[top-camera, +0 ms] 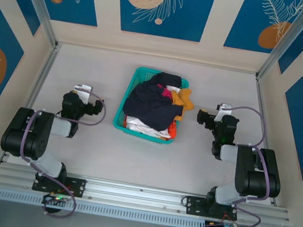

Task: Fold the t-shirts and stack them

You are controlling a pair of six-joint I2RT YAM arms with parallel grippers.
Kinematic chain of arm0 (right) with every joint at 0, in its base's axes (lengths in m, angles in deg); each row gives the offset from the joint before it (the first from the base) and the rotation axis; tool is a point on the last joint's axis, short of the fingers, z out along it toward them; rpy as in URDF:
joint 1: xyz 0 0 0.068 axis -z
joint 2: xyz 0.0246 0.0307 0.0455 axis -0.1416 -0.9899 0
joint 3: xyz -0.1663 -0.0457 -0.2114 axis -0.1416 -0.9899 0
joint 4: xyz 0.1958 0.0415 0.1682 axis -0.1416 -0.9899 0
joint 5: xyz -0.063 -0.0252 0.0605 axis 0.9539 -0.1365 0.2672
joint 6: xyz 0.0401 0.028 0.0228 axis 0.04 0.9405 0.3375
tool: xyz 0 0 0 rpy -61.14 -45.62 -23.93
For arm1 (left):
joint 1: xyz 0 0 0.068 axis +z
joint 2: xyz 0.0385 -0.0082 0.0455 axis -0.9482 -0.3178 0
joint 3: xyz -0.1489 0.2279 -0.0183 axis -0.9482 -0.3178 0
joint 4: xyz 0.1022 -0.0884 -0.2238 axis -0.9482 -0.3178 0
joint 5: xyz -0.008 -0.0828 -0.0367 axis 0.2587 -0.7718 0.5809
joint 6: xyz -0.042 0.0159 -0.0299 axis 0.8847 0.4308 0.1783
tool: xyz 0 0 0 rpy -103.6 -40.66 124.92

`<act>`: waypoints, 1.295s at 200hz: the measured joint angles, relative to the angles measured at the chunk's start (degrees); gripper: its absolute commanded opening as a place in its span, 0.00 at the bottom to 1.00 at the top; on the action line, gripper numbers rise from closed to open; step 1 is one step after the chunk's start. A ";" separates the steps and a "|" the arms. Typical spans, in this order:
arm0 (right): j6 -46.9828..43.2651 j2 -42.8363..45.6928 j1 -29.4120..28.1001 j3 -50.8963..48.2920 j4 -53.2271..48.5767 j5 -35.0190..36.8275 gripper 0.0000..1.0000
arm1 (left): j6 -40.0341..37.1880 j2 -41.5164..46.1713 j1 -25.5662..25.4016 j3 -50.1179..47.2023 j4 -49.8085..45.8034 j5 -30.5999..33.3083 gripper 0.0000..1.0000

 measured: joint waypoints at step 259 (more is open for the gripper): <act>-0.42 15.43 -6.32 16.20 -30.18 -3.43 0.99 | -7.39 23.37 -9.18 8.02 -20.46 -4.61 1.00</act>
